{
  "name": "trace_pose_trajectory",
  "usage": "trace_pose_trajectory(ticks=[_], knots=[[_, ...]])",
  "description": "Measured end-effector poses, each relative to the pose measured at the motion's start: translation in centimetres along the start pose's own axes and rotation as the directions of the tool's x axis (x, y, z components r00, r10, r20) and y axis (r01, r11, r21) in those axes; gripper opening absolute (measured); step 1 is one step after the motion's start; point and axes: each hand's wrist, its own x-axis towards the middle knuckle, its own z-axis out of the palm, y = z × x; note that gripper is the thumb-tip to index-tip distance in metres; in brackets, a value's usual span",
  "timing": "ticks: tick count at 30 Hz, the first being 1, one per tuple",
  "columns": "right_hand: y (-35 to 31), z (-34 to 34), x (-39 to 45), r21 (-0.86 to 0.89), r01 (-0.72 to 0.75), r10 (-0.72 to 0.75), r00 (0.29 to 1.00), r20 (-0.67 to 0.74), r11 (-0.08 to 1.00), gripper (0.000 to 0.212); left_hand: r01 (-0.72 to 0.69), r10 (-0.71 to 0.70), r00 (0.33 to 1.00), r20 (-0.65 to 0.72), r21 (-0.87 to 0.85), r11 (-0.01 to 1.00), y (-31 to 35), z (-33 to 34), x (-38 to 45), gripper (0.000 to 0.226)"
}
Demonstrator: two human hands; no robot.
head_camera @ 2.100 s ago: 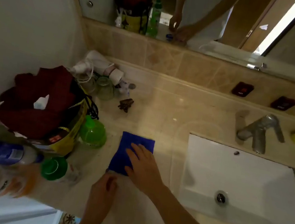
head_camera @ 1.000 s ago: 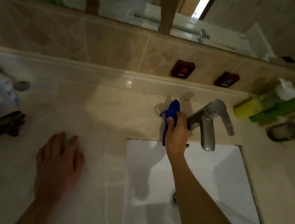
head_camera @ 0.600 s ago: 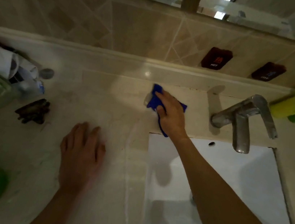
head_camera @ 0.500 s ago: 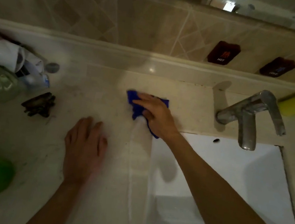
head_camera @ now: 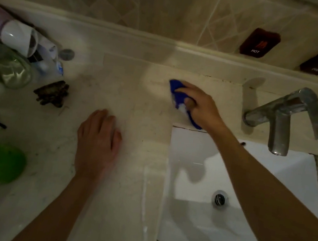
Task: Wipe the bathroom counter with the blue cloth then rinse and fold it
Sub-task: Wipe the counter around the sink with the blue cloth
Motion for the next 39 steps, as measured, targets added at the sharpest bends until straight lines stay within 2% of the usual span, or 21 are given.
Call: trace_pose_trajectory(ticks=[2,4,7,10,11,12,15,17,19,21,24,26,27,28,29,31,32,34,35,37,39], knots=[[-2.1,3.1,-0.3,-0.060,0.160,-0.158,0.987,0.036,0.985,0.038,0.007,-0.007,1.000,-0.009,-0.005,1.000,-0.1,0.0,0.1,0.037],[-4.7,5.7,-2.9,-0.021,0.356,-0.350,0.927,0.131,0.934,0.036,0.017,-0.018,0.999,-0.040,-0.028,0.999,-0.1,0.0,0.2,0.036],[-7.2,6.7,-9.2,0.130,0.553,-0.561,0.757,0.336,0.823,0.035,0.034,-0.043,0.996,-0.080,-0.119,0.992,0.1,-0.4,0.2,0.037],[-6.2,4.2,-12.8,0.220,0.608,-0.602,0.544,0.585,0.763,0.044,0.038,-0.048,0.996,-0.071,-0.136,0.990,0.1,-0.4,-0.1,0.035],[-5.3,3.1,-12.6,0.202,0.614,-0.595,0.547,0.588,0.763,0.045,0.033,-0.042,0.997,-0.071,-0.131,0.991,0.0,-0.4,-0.1,0.036],[-4.3,1.8,-11.7,0.159,0.610,-0.587,0.608,0.535,0.776,0.041,0.029,-0.038,0.997,-0.073,-0.125,0.992,0.0,-0.5,-0.1,0.036],[-1.1,-0.4,-5.8,0.016,0.444,-0.440,0.881,0.171,0.896,0.028,0.028,-0.037,0.997,-0.072,-0.114,0.993,0.0,-0.3,0.1,0.035],[-1.5,0.9,-2.8,-0.078,0.338,-0.334,0.940,0.060,0.938,0.029,0.029,-0.038,0.996,-0.075,-0.112,0.993,0.0,-0.2,0.0,0.035],[-3.7,4.6,-3.1,-0.078,0.417,-0.412,0.908,0.072,0.906,0.026,0.036,-0.047,0.996,-0.081,-0.136,0.990,0.0,-0.1,0.0,0.035],[-7.0,6.8,-7.0,0.072,0.544,-0.549,0.823,0.147,0.836,0.019,0.040,-0.058,0.994,-0.096,-0.185,0.982,-0.2,0.0,0.2,0.037],[-8.8,6.9,-15.1,0.338,0.545,-0.640,0.617,0.458,0.768,0.031,0.051,-0.082,0.992,-0.097,-0.281,0.958,-0.6,0.2,0.1,0.040],[-6.8,6.0,-17.7,0.369,0.519,-0.615,0.455,0.644,0.771,0.032,0.075,-0.108,0.990,-0.092,-0.308,0.949,-0.5,0.1,-0.2,0.040],[-5.7,4.8,-17.4,0.364,0.487,-0.582,0.433,0.688,0.794,0.031,0.081,-0.116,0.988,-0.097,-0.308,0.948,-0.4,0.0,-0.2,0.039],[-4.5,3.3,-16.4,0.334,0.444,-0.536,0.482,0.693,0.831,0.027,0.080,-0.117,0.988,-0.105,-0.305,0.949,-0.2,-0.1,-0.3,0.037],[-3.7,1.7,-14.9,0.284,0.412,-0.488,0.571,0.660,0.866,0.024,0.075,-0.113,0.988,-0.108,-0.304,0.950,-0.1,-0.2,-0.2,0.037],[-2.8,-0.8,-10.9,0.101,0.399,-0.399,0.794,0.458,0.911,0.026,0.073,-0.110,0.988,-0.105,-0.306,0.949,0.1,-0.4,-0.1,0.040],[-3.2,-1.1,-8.8,0.042,0.388,-0.380,0.866,0.325,0.921,0.028,0.072,-0.108,0.989,-0.103,-0.306,0.949,0.0,-0.4,0.0,0.041],[-4.7,0.7,-6.2,-0.065,0.321,-0.305,0.935,0.183,0.945,0.030,0.060,-0.095,0.991,-0.096,-0.320,0.945,-0.1,-0.3,0.0,0.042],[-5.7,2.6,-6.1,-0.128,0.328,-0.313,0.941,0.127,0.936,0.028,0.051,-0.088,0.992,-0.091,-0.347,0.937,-0.3,-0.2,-0.2,0.041],[-8.1,7.0,-8.4,0.011,0.416,-0.412,0.897,0.159,0.909,0.019,0.059,-0.097,0.993,-0.066,-0.437,0.898,-0.9,-0.2,-0.4,0.039],[-10.3,9.1,-13.4,0.170,0.592,-0.615,0.743,0.264,0.788,0.025,0.089,-0.110,0.994,-0.008,-0.531,0.843,-2.0,-0.6,-0.6,0.036]])
